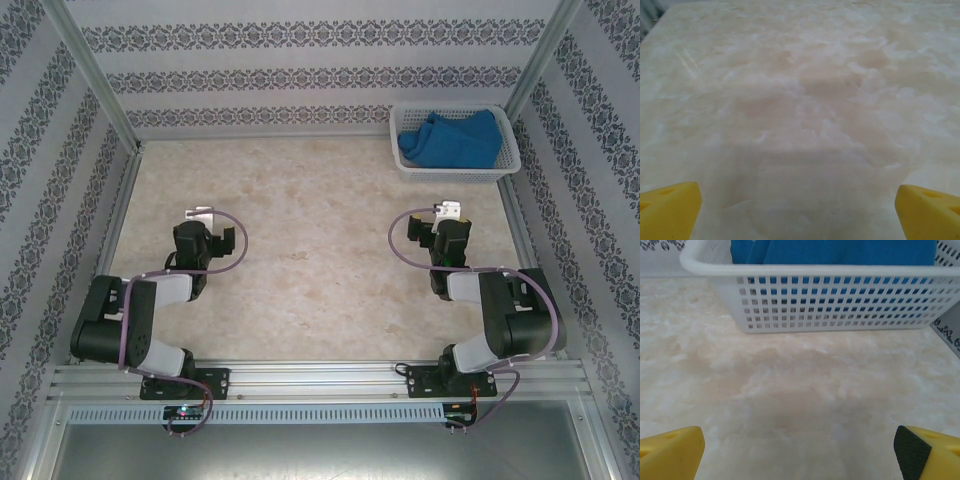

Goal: Roll up the long pants

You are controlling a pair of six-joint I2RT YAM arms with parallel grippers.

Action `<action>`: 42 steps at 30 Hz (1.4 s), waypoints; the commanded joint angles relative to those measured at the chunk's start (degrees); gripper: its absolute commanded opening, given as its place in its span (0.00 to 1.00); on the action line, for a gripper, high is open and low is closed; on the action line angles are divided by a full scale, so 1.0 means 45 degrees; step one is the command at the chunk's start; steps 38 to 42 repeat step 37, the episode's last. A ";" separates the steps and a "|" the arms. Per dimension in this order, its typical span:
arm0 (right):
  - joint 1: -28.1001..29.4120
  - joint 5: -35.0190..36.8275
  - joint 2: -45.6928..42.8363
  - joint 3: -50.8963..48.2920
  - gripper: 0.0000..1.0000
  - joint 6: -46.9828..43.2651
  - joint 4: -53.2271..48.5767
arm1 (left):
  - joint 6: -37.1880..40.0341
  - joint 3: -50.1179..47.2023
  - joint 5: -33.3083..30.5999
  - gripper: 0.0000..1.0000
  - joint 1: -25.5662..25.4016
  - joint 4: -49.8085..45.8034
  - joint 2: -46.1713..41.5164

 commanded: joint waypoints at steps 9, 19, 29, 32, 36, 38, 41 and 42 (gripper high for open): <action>-0.0048 -0.0363 0.0099 -0.0135 0.98 -0.0250 0.1080 | 0.0057 -0.0300 0.1363 1.00 0.0587 0.2545 0.1098; -0.0242 -0.1036 0.0064 -0.0016 0.98 -0.0216 0.0826 | -0.0089 -0.0280 0.1469 1.00 0.0754 0.2609 0.1158; -0.0228 -0.1038 0.0090 0.0003 0.98 -0.0202 0.0821 | -0.0094 -0.0271 0.1484 1.00 0.0750 0.2579 0.1151; -0.0272 -0.1058 0.0107 0.0021 0.98 -0.0200 0.0806 | -0.0089 -0.0276 0.1490 1.00 0.0754 0.2584 0.1133; -0.0289 -0.1104 0.0106 0.0033 0.98 -0.0215 0.0757 | -0.0089 -0.0271 0.1483 1.00 0.0750 0.2583 0.1156; -0.0277 -0.1100 0.0085 0.0013 0.98 -0.0225 0.0795 | -0.0089 -0.0271 0.1474 1.00 0.0750 0.2584 0.1153; -0.0277 -0.1100 0.0085 0.0013 0.98 -0.0225 0.0795 | -0.0089 -0.0271 0.1474 1.00 0.0750 0.2584 0.1153; -0.0277 -0.1100 0.0085 0.0013 0.98 -0.0225 0.0795 | -0.0089 -0.0271 0.1474 1.00 0.0750 0.2584 0.1153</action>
